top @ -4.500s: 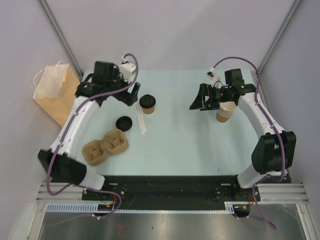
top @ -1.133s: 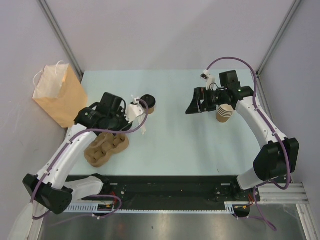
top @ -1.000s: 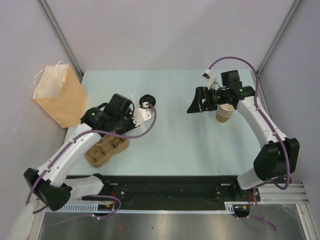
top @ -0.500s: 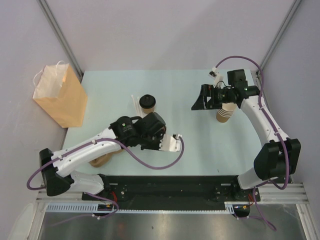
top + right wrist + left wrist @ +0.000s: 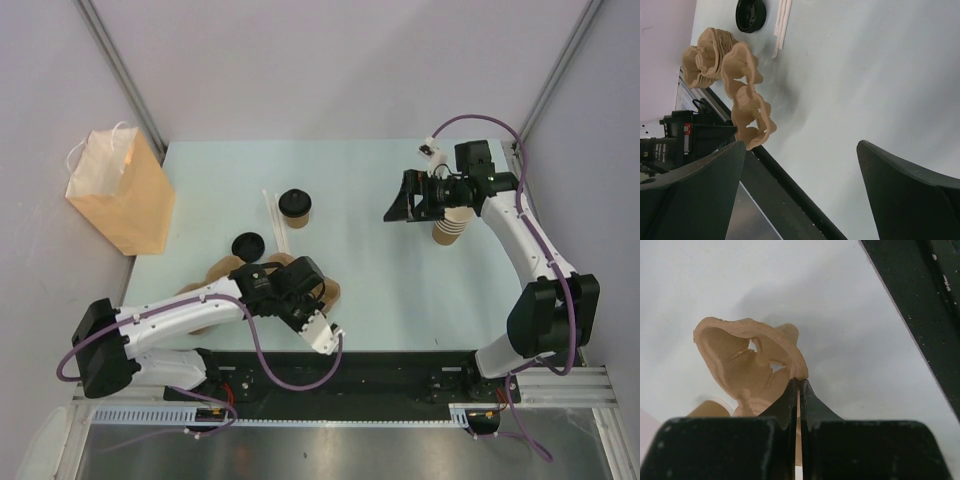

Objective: Pack the takeout coffee

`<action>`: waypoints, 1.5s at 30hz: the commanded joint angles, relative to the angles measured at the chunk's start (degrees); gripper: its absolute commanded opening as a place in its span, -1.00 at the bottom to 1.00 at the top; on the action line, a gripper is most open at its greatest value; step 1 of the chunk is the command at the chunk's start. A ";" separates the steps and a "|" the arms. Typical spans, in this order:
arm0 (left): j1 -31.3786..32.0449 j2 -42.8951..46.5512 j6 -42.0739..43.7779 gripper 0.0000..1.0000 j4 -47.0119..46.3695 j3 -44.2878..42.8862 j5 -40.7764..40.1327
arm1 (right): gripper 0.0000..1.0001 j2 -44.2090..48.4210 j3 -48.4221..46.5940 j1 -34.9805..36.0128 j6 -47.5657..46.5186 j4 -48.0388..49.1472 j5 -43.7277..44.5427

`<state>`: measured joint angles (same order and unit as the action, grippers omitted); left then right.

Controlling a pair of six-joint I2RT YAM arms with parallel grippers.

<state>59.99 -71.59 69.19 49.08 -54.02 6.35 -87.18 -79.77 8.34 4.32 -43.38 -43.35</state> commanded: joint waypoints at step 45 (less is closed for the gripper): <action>-37.28 10.16 -38.40 0.92 5.50 -35.88 9.22 | 0.99 4.29 -0.04 -1.83 -0.01 1.19 -1.73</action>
<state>30.76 -60.31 42.96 50.98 -83.46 12.19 -85.25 -79.57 6.96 4.47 -43.35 -43.92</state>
